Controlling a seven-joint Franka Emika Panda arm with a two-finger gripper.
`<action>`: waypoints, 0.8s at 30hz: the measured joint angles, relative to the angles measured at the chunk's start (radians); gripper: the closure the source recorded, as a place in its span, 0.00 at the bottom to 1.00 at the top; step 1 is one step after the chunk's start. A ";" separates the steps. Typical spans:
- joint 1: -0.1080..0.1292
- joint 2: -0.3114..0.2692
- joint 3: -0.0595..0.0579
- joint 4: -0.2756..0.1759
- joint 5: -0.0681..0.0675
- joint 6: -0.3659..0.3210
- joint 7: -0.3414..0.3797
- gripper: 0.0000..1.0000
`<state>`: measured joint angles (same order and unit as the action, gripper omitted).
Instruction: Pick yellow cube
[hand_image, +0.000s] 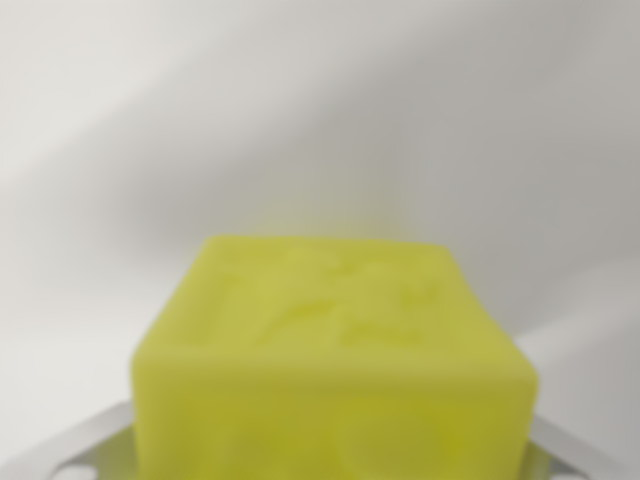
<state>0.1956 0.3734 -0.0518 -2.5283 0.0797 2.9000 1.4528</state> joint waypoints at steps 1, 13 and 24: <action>-0.001 -0.008 0.000 -0.002 -0.004 -0.006 0.003 1.00; -0.009 -0.101 0.002 -0.021 -0.036 -0.079 0.027 1.00; -0.014 -0.183 0.002 -0.032 -0.054 -0.150 0.040 1.00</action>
<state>0.1820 0.1904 -0.0493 -2.5603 0.0254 2.7499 1.4930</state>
